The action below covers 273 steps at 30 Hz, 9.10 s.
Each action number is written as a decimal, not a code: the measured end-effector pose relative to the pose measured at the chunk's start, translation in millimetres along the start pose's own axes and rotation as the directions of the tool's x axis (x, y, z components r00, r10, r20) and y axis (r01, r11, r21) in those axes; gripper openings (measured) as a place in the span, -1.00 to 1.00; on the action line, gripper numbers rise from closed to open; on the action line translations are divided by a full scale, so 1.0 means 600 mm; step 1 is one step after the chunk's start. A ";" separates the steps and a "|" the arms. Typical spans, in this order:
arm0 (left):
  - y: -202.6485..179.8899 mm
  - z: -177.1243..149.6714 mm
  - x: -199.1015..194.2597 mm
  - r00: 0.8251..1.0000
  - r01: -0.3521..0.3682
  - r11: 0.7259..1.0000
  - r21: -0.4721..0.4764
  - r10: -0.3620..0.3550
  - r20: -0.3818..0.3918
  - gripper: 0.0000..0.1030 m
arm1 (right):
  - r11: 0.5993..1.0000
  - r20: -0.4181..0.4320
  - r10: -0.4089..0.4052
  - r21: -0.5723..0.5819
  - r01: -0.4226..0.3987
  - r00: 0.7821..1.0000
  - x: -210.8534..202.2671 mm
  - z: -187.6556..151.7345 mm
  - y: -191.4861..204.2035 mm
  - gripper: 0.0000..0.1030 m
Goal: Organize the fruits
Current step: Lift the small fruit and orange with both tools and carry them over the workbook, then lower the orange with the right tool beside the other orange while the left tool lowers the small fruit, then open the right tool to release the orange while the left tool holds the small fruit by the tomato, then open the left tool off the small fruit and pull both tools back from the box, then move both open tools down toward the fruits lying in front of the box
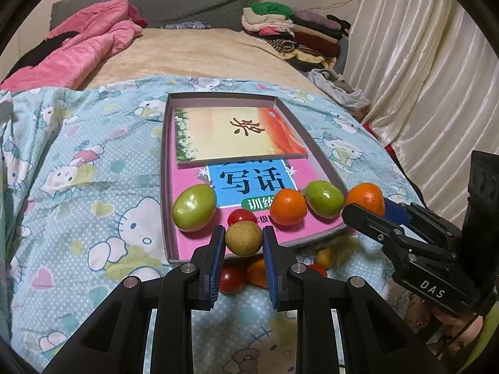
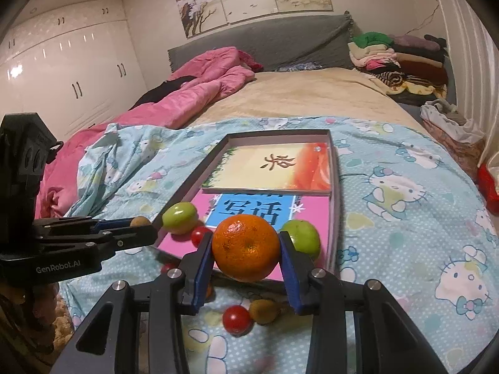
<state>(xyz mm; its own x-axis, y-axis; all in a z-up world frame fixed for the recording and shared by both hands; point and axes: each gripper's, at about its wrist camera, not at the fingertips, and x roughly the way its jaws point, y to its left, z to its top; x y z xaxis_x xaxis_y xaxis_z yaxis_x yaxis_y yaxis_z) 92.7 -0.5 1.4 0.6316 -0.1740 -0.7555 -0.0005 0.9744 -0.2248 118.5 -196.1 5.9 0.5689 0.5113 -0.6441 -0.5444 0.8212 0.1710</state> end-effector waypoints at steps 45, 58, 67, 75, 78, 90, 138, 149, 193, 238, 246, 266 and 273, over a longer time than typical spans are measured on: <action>0.024 -0.002 0.075 0.998 -0.042 0.999 -0.035 0.040 -0.050 -0.53 | 0.998 -0.075 -0.047 -0.037 0.044 0.996 0.057 -0.010 0.001 -0.21; 0.019 0.000 0.089 0.998 -0.048 0.999 -0.005 0.048 -0.042 -0.53 | 0.997 -0.094 -0.057 -0.066 0.051 0.994 0.075 -0.013 0.009 -0.21; 0.026 0.000 0.091 0.998 -0.049 0.999 -0.020 0.048 -0.042 -0.53 | 0.993 -0.099 -0.072 -0.096 0.062 0.993 0.091 -0.012 0.018 -0.21; 0.028 0.000 0.091 0.998 -0.056 0.998 -0.023 0.055 -0.042 -0.53 | 0.990 -0.102 -0.085 -0.120 0.073 0.991 0.108 -0.011 0.024 -0.21; 0.028 0.000 0.091 0.998 -0.056 0.998 -0.022 0.056 -0.041 -0.53 | 0.990 -0.101 -0.083 -0.125 0.070 0.991 0.110 -0.010 0.027 -0.21; 0.031 0.000 0.095 0.997 -0.063 0.998 -0.023 0.062 -0.055 -0.53 | 0.991 -0.118 -0.075 -0.122 0.060 0.990 0.116 -0.013 0.029 -0.21; 0.025 0.000 0.088 0.998 -0.057 0.998 -0.024 0.056 -0.035 -0.41 | 0.995 -0.070 -0.056 -0.082 0.050 0.996 0.092 -0.001 0.022 -0.06; 0.017 0.004 0.074 0.998 -0.057 0.998 -0.010 0.057 0.000 -0.13 | 0.995 -0.039 -0.065 -0.078 0.062 0.997 0.082 0.005 0.021 0.06; 0.082 0.017 -0.003 0.992 -0.072 0.989 -0.130 0.085 0.098 0.48 | 0.992 0.118 -0.098 0.091 0.087 0.988 0.009 0.032 -0.031 0.60; 0.050 -0.033 0.001 0.995 -0.095 0.994 -0.059 0.092 -0.048 0.53 | 0.998 -0.108 -0.047 0.037 0.051 0.993 0.027 -0.028 0.040 0.81; 0.048 -0.039 0.004 0.993 -0.098 0.994 -0.052 0.094 -0.070 0.53 | 0.997 -0.143 -0.053 0.046 0.060 0.988 0.030 -0.038 0.039 0.81; 0.045 -0.050 0.022 0.987 -0.103 0.994 -0.041 0.097 -0.132 0.53 | 0.996 -0.182 -0.067 0.047 0.077 0.981 0.031 -0.050 0.044 0.81; 0.040 -0.054 0.031 0.984 -0.093 0.995 -0.027 0.087 -0.157 0.53 | 0.995 -0.201 -0.069 0.062 0.083 0.977 0.032 -0.055 0.041 0.81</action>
<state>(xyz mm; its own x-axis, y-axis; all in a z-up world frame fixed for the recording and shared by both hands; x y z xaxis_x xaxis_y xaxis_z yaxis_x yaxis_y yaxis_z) 79.4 15.3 -37.7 0.4994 -0.1084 -0.8595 -0.0800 0.9821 -0.1703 95.6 -174.4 -26.7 0.4700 0.3920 -0.7909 -0.4562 0.8749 0.1625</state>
